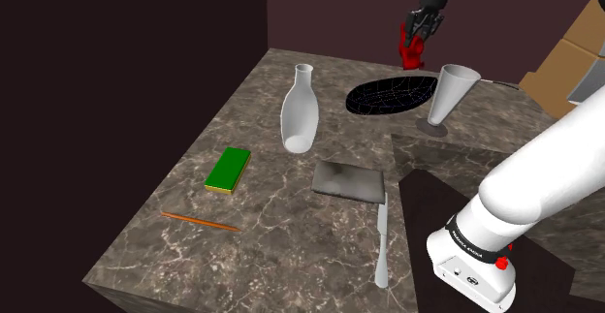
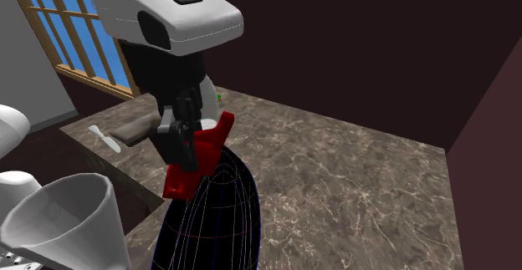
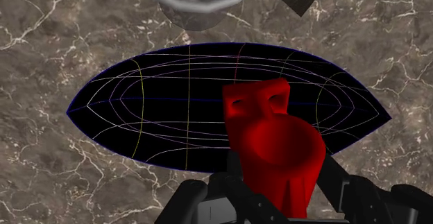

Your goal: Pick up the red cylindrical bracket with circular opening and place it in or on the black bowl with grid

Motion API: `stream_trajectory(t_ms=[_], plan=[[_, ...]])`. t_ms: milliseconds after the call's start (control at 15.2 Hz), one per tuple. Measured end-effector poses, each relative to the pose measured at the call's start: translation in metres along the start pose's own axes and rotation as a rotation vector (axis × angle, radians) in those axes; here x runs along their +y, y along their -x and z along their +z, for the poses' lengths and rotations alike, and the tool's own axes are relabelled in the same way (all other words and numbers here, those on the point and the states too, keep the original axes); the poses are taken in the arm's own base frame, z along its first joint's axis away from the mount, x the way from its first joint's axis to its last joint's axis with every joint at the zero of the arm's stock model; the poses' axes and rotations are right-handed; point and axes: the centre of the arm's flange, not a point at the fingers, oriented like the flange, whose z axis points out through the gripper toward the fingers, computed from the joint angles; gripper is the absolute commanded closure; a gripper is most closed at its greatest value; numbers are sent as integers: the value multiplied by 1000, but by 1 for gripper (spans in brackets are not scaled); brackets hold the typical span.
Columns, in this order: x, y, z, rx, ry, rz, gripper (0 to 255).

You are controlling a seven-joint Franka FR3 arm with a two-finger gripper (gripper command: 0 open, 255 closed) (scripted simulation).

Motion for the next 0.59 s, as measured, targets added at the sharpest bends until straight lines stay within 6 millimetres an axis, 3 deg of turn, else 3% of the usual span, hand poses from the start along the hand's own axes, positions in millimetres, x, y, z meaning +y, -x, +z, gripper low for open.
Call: stream_trajectory(t_ms=[594], plan=[[7, 0, 47, -1, 0, -1, 255]])
